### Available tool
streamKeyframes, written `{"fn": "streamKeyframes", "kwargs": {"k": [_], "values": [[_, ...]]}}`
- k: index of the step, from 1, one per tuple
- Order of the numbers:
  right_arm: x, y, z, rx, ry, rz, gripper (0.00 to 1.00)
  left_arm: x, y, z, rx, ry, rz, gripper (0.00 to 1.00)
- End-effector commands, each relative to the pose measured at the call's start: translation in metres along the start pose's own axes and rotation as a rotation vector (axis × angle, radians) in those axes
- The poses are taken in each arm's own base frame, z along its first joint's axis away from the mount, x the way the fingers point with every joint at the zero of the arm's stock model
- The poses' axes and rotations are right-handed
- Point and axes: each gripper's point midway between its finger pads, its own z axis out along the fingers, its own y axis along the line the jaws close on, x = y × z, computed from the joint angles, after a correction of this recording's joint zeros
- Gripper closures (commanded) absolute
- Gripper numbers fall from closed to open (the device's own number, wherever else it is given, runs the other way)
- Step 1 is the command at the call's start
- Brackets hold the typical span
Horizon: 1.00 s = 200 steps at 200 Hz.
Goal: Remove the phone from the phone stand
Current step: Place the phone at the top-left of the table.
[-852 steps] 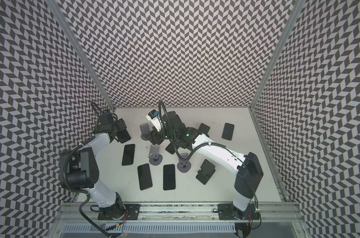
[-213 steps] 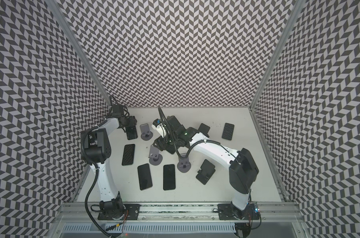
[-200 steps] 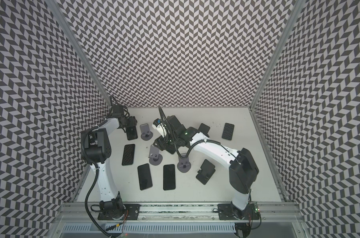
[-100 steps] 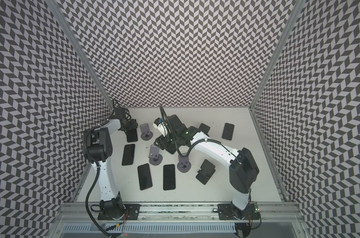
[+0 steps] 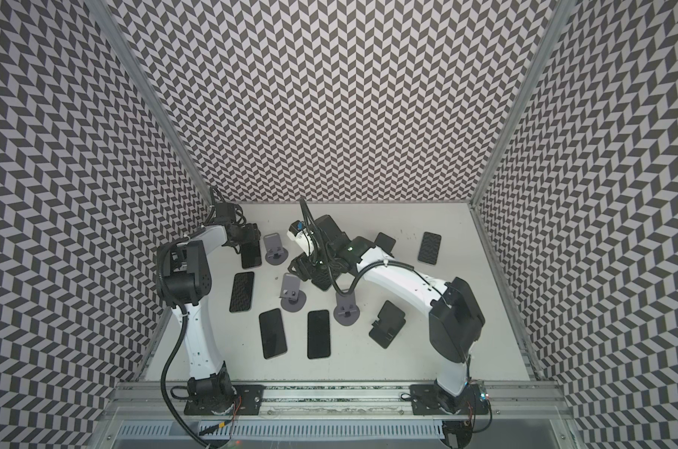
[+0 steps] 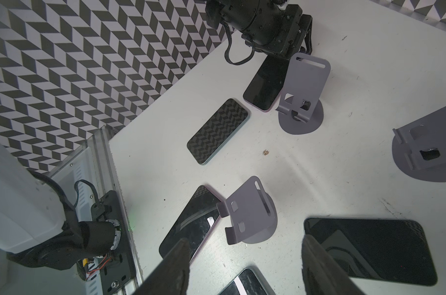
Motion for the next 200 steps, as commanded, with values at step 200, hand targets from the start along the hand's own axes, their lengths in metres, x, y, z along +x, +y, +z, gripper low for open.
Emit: {"fn": "streamKeyframes", "kwargs": {"k": [200], "values": [[-0.042,-0.008,-0.07,0.163,-0.178,0.059,0.26,-0.021,-0.024,-0.166,0.065,-0.332,0.077,0.16]]}}
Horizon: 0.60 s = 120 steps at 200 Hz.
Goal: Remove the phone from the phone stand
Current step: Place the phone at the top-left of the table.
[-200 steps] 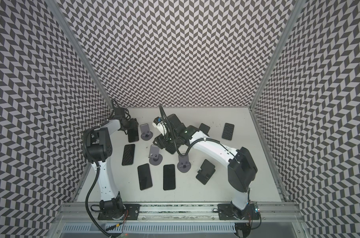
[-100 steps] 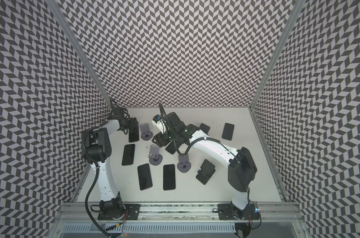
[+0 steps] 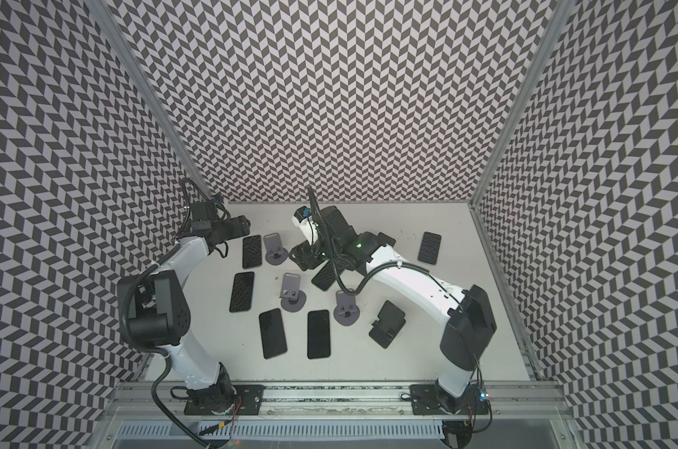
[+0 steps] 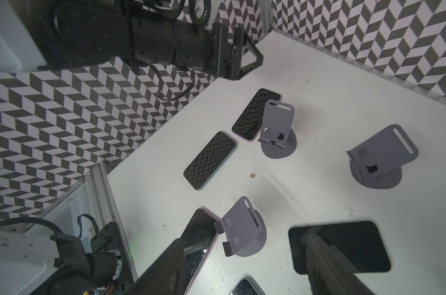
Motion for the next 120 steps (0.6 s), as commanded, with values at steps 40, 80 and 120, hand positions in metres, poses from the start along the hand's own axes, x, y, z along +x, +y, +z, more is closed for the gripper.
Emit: {"fn": "streamKeyframes", "kwargs": {"k": [40,80,120], "values": [[0.0,-0.021,-0.042,0.141,-0.1,0.045,0.25,0.019,-0.02,-0.066,0.069,-0.12,0.038,0.16],[0.001,-0.053,-0.073,0.331,-0.199,0.052,0.24,0.045,-0.041,-0.105,0.16,-0.239,0.025,0.17],[0.007,-0.088,-0.113,0.515,-0.337,0.066,0.25,0.07,-0.047,-0.116,0.202,-0.25,0.031,0.17]]}}
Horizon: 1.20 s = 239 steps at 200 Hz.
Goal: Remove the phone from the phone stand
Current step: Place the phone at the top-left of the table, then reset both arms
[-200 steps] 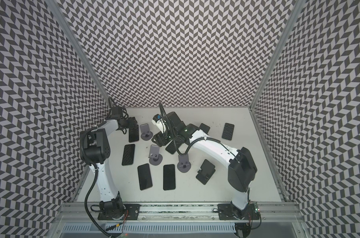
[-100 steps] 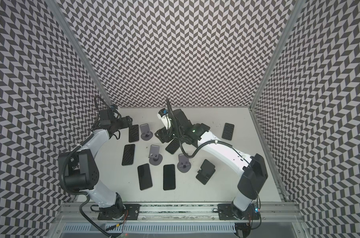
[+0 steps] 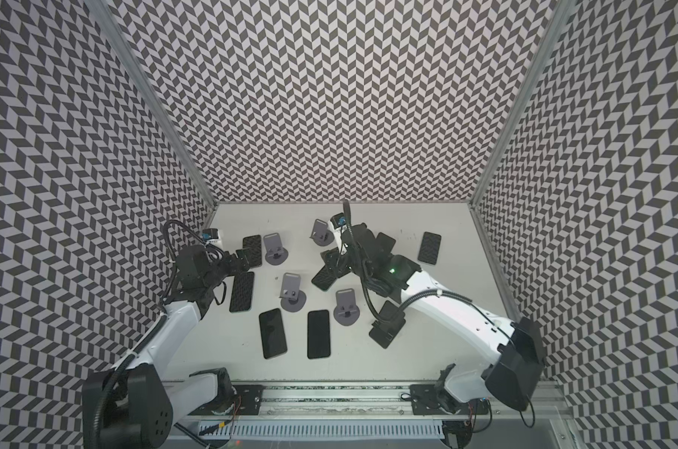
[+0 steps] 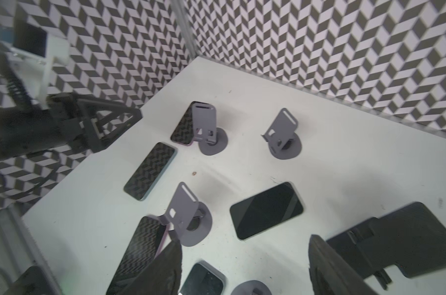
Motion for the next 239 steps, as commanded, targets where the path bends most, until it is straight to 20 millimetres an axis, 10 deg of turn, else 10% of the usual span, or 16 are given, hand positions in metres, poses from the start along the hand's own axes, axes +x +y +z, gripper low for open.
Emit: {"fn": "streamKeyframes", "kwargs": {"k": [1,86,133,197,239], "values": [[-0.032,-0.033,-0.023,0.143,-0.193,0.043,0.25,-0.008,-0.011,-0.008,0.053,-0.07,0.014,0.17],[-0.033,-0.066,-0.036,0.226,-0.408,0.176,0.24,-0.057,-0.039,-0.019,0.018,-0.325,-0.01,0.14],[-0.033,-0.085,-0.038,0.278,-0.629,0.114,0.27,-0.061,-0.02,-0.046,-0.188,-0.495,-0.016,0.13],[-0.019,-0.178,-0.053,0.53,-0.592,0.116,0.28,-0.033,0.03,-0.081,-0.46,-0.586,0.124,0.08],[0.042,-0.24,-0.081,0.694,-0.504,0.079,0.28,-0.012,0.073,-0.092,-0.491,-0.576,0.042,0.01]]}}
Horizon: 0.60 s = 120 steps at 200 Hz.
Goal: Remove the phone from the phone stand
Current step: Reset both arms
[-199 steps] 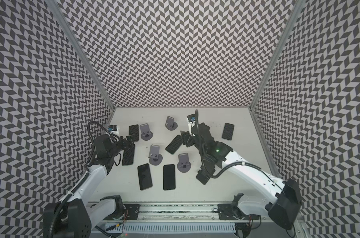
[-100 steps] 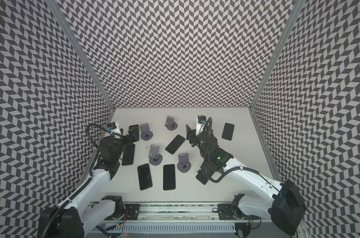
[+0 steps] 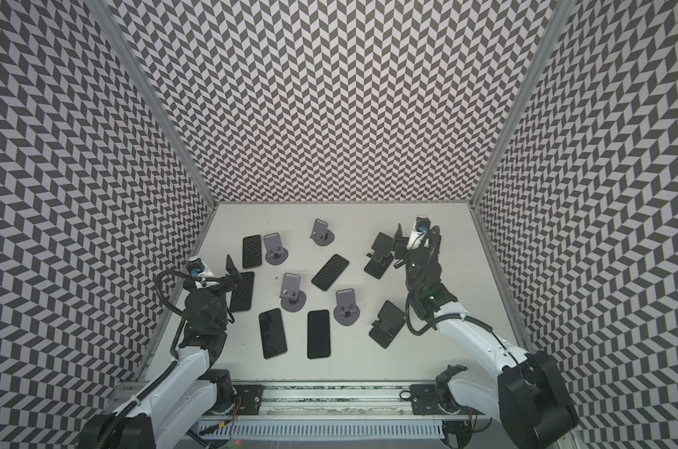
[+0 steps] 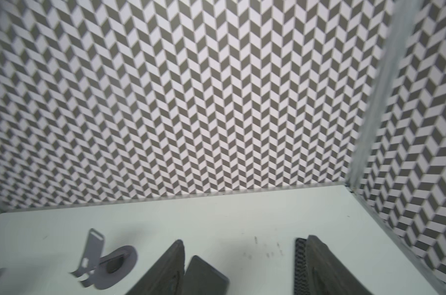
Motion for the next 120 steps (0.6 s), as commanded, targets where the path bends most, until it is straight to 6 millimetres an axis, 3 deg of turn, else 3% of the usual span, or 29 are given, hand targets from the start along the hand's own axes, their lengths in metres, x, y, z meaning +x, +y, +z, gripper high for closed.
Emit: {"fn": "streamKeyframes", "kwargs": {"k": [1,31,58,98,120], "values": [[0.015,-0.032,-0.01,0.042,-0.005,-0.05,0.28,0.0,0.019,-0.003,-0.013,-0.032,-0.041,0.0],[0.065,-0.066,-0.027,0.067,0.052,-0.063,0.28,0.007,0.024,-0.006,0.026,-0.063,-0.065,0.0],[0.104,-0.068,-0.044,-0.006,0.073,-0.04,0.28,0.006,0.008,-0.005,0.119,-0.077,-0.04,0.0],[0.11,-0.062,-0.039,-0.081,0.043,-0.046,0.27,0.01,-0.019,-0.006,0.262,-0.06,-0.039,0.0],[0.104,-0.059,-0.027,-0.105,0.002,-0.026,0.26,0.015,-0.019,-0.005,0.256,-0.052,-0.051,0.0]]}}
